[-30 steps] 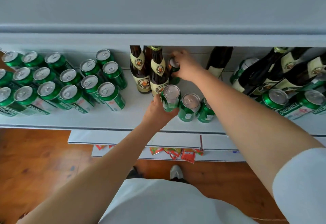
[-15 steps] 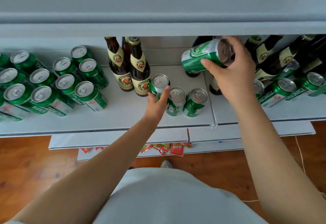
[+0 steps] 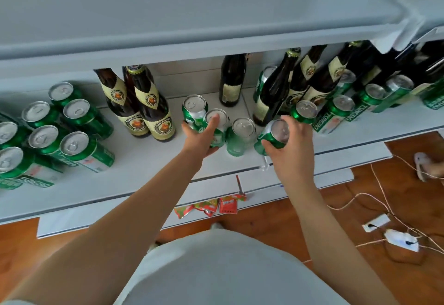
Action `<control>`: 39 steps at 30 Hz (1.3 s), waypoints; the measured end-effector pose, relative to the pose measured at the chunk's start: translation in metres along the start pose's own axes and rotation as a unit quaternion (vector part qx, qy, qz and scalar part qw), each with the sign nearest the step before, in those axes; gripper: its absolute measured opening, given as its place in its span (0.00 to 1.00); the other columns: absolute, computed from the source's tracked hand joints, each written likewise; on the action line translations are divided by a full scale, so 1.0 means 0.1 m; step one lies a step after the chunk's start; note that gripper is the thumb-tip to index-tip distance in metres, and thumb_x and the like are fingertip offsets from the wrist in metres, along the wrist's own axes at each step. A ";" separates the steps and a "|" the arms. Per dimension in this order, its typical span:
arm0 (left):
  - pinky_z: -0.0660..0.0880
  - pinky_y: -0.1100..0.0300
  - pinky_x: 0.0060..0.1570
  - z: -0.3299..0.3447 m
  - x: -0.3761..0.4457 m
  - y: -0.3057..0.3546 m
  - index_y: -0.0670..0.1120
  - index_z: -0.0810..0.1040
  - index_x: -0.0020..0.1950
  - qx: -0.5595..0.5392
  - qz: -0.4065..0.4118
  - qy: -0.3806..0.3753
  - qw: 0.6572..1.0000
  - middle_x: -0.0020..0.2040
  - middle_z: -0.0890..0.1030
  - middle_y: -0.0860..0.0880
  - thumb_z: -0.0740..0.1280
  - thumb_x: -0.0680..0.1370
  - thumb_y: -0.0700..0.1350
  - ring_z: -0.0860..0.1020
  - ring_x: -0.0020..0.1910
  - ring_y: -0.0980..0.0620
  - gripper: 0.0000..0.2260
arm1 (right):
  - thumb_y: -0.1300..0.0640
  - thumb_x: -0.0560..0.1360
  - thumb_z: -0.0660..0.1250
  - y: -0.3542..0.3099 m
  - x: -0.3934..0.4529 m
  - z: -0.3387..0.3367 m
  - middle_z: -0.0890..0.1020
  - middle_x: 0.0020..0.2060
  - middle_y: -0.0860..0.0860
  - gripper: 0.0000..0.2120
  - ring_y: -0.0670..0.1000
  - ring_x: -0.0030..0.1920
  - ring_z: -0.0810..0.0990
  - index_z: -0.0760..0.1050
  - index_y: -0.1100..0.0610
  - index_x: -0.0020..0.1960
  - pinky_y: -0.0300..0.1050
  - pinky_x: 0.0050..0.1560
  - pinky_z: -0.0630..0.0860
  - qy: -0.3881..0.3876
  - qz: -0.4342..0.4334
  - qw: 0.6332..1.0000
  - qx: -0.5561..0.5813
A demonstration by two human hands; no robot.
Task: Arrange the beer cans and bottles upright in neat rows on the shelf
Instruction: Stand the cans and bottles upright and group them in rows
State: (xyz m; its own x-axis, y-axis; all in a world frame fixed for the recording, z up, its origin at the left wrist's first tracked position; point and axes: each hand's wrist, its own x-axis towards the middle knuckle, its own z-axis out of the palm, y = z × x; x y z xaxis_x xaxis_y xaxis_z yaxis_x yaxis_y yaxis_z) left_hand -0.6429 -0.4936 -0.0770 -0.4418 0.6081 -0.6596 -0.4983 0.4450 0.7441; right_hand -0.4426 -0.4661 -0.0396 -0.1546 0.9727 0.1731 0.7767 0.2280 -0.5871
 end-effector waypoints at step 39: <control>0.69 0.51 0.59 0.03 -0.20 0.13 0.36 0.61 0.72 0.361 0.190 0.155 0.900 0.67 0.67 0.36 0.70 0.77 0.46 0.71 0.64 0.37 0.29 | 0.41 0.74 0.68 -0.42 0.63 0.96 0.77 0.58 0.57 0.28 0.56 0.59 0.76 0.71 0.60 0.65 0.47 0.58 0.73 -0.173 -0.012 0.978 0.115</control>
State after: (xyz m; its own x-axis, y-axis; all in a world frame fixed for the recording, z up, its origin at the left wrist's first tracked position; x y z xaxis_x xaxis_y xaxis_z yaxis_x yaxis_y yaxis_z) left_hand -0.6382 -0.4984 -0.0539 -0.7204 0.6440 -0.2575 0.2978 0.6224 0.7238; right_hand -0.5439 -0.4106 -0.0798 -0.3993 0.9145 -0.0647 0.6181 0.2164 -0.7557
